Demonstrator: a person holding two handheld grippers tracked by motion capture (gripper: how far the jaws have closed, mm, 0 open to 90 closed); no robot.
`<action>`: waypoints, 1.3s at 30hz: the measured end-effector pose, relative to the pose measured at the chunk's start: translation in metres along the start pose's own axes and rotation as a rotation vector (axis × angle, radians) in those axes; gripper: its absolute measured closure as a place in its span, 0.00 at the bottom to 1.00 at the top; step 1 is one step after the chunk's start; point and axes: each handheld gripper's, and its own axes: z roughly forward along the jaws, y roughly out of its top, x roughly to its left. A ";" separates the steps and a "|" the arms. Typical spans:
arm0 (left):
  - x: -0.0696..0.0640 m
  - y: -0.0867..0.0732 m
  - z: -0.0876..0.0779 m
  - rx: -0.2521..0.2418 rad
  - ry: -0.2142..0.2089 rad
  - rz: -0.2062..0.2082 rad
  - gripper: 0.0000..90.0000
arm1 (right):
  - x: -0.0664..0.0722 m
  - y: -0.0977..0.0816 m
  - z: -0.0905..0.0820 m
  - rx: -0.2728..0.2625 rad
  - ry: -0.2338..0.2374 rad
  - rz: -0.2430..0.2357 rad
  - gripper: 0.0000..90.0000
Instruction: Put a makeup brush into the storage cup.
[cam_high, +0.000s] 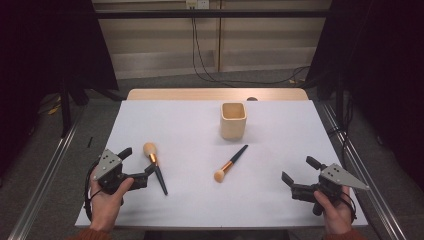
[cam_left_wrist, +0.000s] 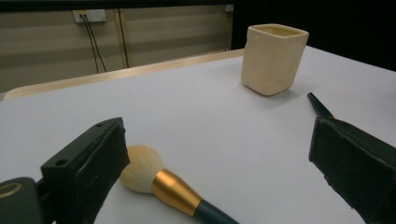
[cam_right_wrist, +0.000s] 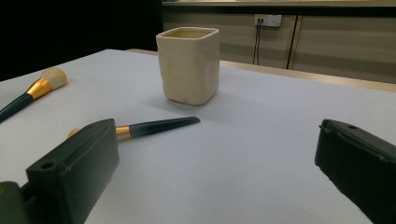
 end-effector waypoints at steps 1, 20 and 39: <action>0.001 0.001 0.002 -0.003 -0.007 0.002 0.05 | 0.000 0.000 0.000 -0.001 0.000 0.002 0.00; 0.021 0.017 0.022 -0.012 0.021 -0.036 0.04 | 0.000 -0.001 -0.002 0.002 -0.006 0.006 0.00; 0.022 0.033 0.037 0.096 0.007 0.022 0.05 | 0.000 -0.001 -0.002 0.006 -0.004 0.005 0.00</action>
